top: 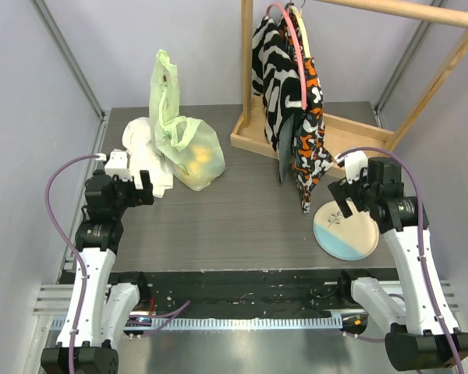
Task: Take the fake fruits out of the plastic bag
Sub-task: Move the plate to the center of the board.
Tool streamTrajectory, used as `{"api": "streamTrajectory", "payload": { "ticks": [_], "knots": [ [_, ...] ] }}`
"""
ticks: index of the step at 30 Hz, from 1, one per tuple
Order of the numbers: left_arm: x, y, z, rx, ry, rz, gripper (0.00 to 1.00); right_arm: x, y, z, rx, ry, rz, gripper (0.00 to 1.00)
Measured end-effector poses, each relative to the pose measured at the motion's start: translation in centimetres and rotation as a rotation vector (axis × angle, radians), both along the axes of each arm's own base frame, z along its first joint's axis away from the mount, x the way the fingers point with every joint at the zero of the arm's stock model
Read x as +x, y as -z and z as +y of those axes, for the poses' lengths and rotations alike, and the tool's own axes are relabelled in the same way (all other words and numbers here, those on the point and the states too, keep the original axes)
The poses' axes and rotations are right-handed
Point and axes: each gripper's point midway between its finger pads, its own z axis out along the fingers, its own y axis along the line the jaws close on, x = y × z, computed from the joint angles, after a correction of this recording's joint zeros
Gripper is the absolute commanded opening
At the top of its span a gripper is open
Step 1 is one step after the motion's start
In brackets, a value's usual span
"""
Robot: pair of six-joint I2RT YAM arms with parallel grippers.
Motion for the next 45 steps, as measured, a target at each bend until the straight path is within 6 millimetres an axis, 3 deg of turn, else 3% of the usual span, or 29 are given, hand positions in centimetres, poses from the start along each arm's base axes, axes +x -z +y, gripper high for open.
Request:
{"api": "streamTrajectory", "payload": {
  "ticks": [3,6,12,15,21,23,24,27,31,34,37,45],
  "knots": [
    [-0.4,0.7,-0.5,-0.019,0.021,0.037,1.0,0.0,-0.1,0.7,-0.035,-0.12,0.007,0.96],
    [-0.8,0.6,-1.4,-0.036,0.07,0.059,1.0,0.3,1.8,1.9,-0.029,-0.235,0.072,0.84],
    [-1.6,-0.7,-2.5,-0.035,0.143,0.066,1.0,1.5,9.6,2.7,-0.004,-0.329,0.383,0.82],
    [-1.8,-0.6,-2.7,-0.032,0.161,0.08,1.0,1.1,12.7,2.6,0.001,-0.337,0.494,0.81],
    [-2.1,0.4,-2.6,-0.026,0.165,0.122,1.0,0.7,13.6,3.1,0.028,-0.357,0.521,0.7],
    [-2.4,0.7,-2.6,-0.024,0.166,0.134,1.0,0.4,14.3,3.3,0.037,-0.376,0.551,0.59],
    [-2.6,0.8,-2.6,-0.023,0.167,0.142,1.0,0.0,14.7,3.3,0.037,-0.386,0.569,0.43],
    [-2.8,1.1,-2.5,-0.021,0.164,0.157,1.0,-1.4,16.2,3.3,0.017,-0.431,0.628,0.26],
    [-3.0,1.4,-2.4,-0.014,0.158,0.168,1.0,-2.9,18.8,3.2,-0.014,-0.497,0.738,0.24],
    [-3.1,1.5,-2.2,0.001,0.155,0.174,1.0,-2.6,19.1,3.7,-0.066,-0.564,0.75,0.24],
    [-3.4,1.6,-2.0,0.014,0.153,0.18,1.0,-2.2,19.2,5.4,-0.145,-0.678,0.74,0.23],
    [-3.4,1.4,-1.0,0.031,0.105,0.172,1.0,-2.0,19.3,13.5,-0.323,-0.993,0.863,0.23]
  ]
}}
